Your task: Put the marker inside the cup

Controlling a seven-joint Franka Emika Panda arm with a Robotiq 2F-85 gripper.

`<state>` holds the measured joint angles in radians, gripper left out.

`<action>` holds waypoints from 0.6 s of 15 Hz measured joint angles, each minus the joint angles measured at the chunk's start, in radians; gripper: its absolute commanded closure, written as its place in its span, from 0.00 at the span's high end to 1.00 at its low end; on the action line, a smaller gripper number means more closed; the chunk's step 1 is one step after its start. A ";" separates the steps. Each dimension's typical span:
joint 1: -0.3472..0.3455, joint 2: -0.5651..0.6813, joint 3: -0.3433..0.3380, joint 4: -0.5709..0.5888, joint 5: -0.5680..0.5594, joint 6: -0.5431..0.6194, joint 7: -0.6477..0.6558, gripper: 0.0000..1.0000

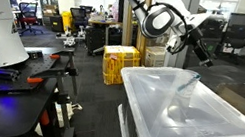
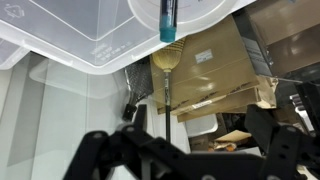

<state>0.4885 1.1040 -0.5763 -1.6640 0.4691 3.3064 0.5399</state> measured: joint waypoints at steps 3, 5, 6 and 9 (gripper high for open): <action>0.000 -0.048 0.000 -0.033 0.002 0.000 0.000 1.00; 0.000 -0.090 0.001 -0.060 0.002 0.000 0.000 1.00; 0.000 -0.111 0.001 -0.074 0.002 0.000 0.000 1.00; 0.000 -0.181 0.002 -0.121 0.002 0.000 0.000 1.00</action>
<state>0.4880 0.9230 -0.5739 -1.7846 0.4707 3.3063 0.5398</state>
